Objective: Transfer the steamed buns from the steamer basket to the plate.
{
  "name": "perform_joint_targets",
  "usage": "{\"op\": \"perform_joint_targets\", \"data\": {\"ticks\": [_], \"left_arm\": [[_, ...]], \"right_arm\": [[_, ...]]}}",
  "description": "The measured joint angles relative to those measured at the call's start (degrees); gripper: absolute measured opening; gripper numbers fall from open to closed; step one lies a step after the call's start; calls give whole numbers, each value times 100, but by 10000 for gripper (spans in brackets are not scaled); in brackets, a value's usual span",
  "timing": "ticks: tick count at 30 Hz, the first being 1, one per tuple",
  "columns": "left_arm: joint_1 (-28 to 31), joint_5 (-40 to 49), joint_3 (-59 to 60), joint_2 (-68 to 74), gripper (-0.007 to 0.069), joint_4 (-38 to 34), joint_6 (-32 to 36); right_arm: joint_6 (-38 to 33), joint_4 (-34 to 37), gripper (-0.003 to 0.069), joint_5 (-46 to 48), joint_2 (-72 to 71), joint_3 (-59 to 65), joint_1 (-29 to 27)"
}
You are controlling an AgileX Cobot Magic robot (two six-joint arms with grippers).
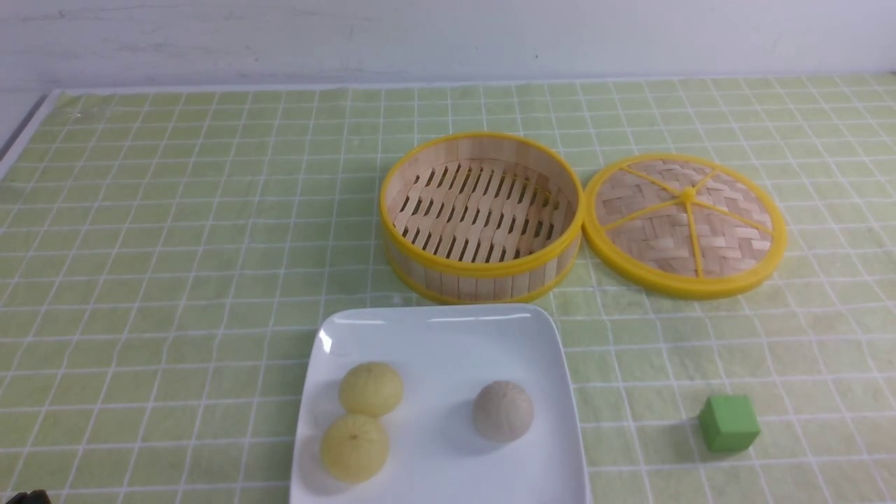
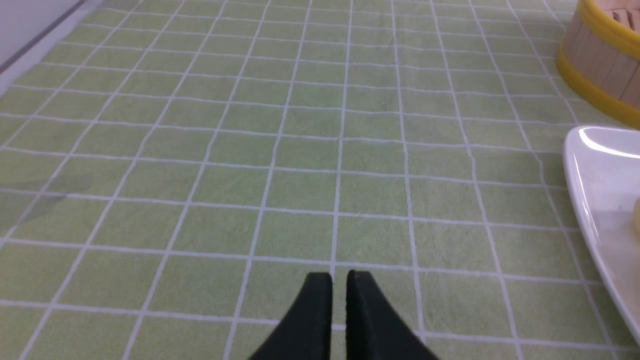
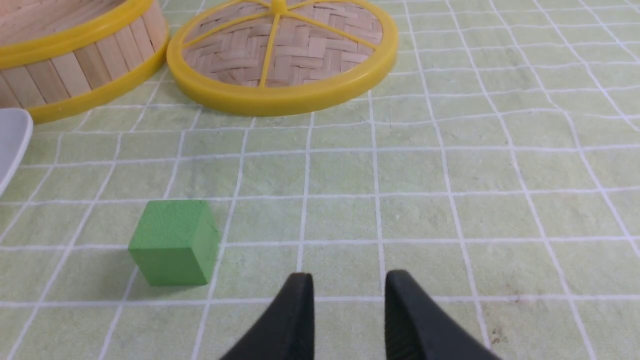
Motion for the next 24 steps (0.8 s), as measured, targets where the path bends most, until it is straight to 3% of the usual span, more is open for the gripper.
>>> {"op": "perform_joint_targets", "data": {"ticks": [24], "left_arm": [[0,1,0,0,99,0,0]], "right_arm": [[0,-5,237,0,0,0,0]]}}
